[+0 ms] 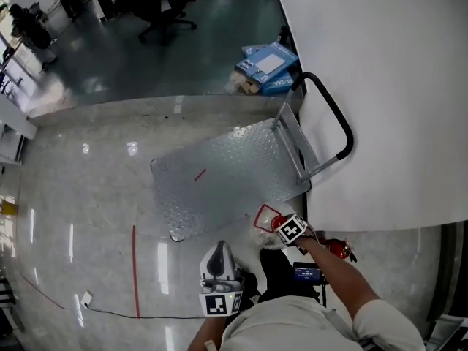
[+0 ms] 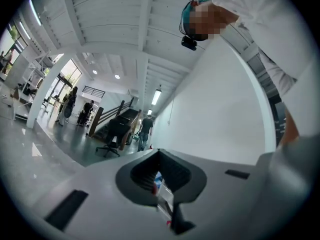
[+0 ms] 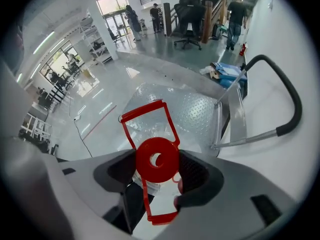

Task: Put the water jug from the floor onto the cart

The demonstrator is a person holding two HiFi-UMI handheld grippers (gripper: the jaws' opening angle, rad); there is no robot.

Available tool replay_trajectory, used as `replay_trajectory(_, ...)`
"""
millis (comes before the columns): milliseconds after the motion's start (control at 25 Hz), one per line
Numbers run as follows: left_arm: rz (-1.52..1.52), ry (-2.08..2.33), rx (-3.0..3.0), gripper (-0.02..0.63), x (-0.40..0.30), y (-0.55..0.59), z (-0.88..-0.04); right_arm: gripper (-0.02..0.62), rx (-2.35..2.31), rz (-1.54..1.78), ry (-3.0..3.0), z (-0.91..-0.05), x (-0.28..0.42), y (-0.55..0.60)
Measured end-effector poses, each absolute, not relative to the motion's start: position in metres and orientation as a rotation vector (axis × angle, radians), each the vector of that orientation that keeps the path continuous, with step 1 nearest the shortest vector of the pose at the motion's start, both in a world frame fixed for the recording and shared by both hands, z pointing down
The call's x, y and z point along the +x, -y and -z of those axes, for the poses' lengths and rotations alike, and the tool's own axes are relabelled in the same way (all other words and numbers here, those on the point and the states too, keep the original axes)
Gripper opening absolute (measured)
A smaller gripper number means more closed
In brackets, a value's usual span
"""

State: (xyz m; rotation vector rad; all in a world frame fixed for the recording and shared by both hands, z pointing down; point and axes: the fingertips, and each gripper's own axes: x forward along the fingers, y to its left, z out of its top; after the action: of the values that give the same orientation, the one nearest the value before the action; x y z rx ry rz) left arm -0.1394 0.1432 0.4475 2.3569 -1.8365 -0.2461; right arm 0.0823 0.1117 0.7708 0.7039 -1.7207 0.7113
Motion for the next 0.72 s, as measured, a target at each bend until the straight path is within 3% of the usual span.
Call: replay_trajectory(720,0.235,2.142,2.184,0.004,-0.143,0.014,-0.425,0.27,0.644,-0.514,1.833,-0.755,0.043,0.113)
